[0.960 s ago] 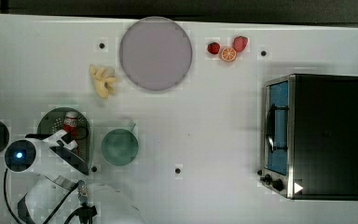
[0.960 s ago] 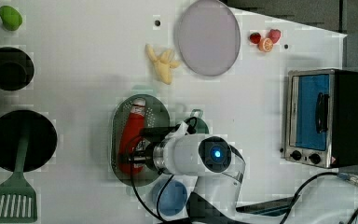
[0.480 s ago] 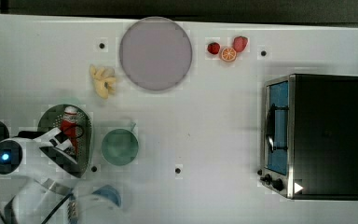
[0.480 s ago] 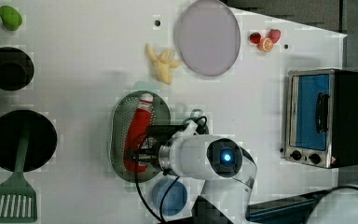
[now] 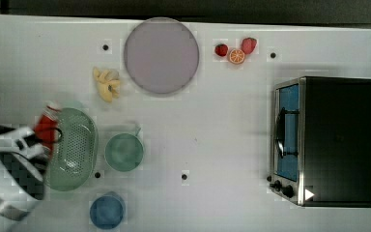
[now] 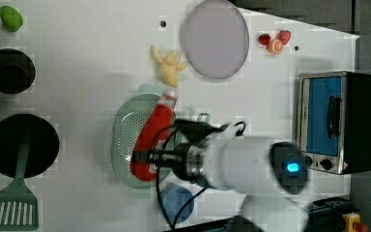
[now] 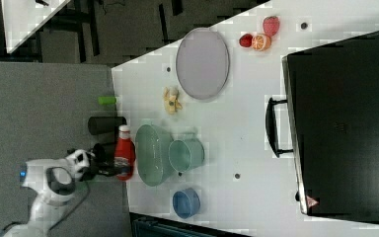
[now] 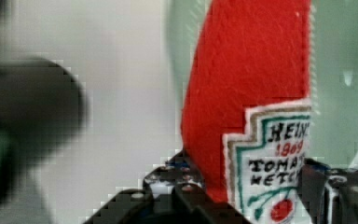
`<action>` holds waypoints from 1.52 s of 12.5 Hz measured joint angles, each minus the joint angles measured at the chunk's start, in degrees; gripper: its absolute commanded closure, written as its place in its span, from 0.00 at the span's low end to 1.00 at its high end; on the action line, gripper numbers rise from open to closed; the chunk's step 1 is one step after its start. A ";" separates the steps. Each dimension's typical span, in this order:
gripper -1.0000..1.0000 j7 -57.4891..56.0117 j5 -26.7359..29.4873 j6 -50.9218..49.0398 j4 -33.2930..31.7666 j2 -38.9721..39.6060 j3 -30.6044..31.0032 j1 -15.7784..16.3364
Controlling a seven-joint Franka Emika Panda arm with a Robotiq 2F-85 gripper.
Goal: Pick ketchup from strainer and place it on the table
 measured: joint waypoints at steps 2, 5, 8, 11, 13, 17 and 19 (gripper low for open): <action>0.41 0.00 -0.01 -4.56 7.16 -1.40 0.31 -0.48; 0.41 -0.03 0.02 -13.75 14.32 -2.45 -0.87 -2.59; 0.41 -2.18 0.11 -19.56 17.12 -2.57 -2.80 -7.18; 0.41 -5.29 -0.95 -20.65 17.35 -2.99 -8.98 -11.51; 0.41 -8.81 -2.11 -20.55 17.23 -3.11 -13.26 -14.81; 0.41 -19.12 -2.80 -20.93 16.34 -3.26 -20.31 -19.12; 0.41 -22.79 -2.78 -20.84 14.10 -3.69 -22.47 -20.59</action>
